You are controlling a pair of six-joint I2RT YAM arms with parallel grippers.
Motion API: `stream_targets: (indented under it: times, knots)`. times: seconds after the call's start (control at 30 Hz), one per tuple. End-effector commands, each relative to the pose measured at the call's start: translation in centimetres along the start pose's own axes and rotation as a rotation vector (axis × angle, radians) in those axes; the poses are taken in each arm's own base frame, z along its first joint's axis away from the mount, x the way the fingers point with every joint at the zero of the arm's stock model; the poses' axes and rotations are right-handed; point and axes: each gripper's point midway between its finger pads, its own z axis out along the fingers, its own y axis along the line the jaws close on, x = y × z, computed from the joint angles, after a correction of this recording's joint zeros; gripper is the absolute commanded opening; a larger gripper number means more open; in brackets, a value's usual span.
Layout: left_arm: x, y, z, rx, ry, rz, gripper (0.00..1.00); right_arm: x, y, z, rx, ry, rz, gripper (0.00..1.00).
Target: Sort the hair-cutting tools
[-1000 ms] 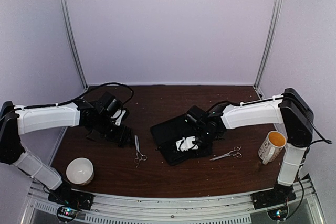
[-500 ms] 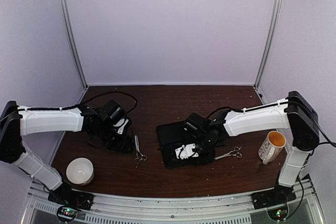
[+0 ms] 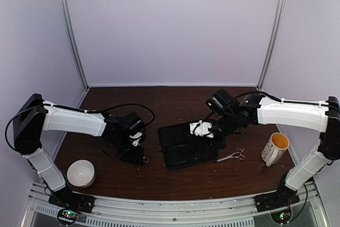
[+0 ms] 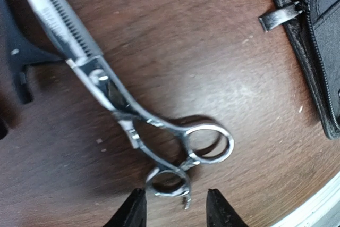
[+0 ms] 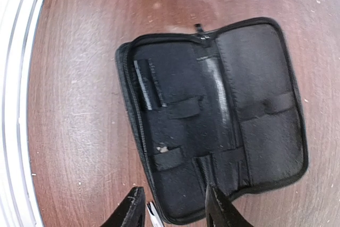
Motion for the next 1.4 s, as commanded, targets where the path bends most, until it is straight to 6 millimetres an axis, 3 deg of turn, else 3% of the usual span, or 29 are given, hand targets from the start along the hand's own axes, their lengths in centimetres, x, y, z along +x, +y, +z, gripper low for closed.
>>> stream_targets:
  times: [0.0,0.4,0.73,0.83,1.03,1.37]
  knots:
    - [-1.0,-1.1,0.3,0.005,-0.007,-0.042,0.41,0.7,-0.7,-0.5,-0.01,-0.033,0.078,0.4]
    - [0.6,4.2,-0.3,-0.297,0.066,-0.049,0.36,1.6,-1.4,-0.7,0.007,-0.05,0.099,0.4]
    - [-0.5,5.8,-3.0,-0.422,0.013,-0.029,0.36,1.9,-1.5,-0.5,0.012,-0.046,0.098,0.4]
    - [-1.6,4.2,-3.5,-0.338,-0.035,-0.007,0.35,1.9,-1.5,-0.5,0.012,-0.045,0.098,0.4]
    - [-3.3,-0.4,-3.8,-0.084,-0.116,0.019,0.24,2.1,-1.6,-0.4,0.013,-0.038,0.101,0.4]
    - [-3.4,-1.2,-0.9,-0.056,-0.057,-0.019,0.18,2.3,-1.6,-0.2,0.012,-0.031,0.105,0.4]
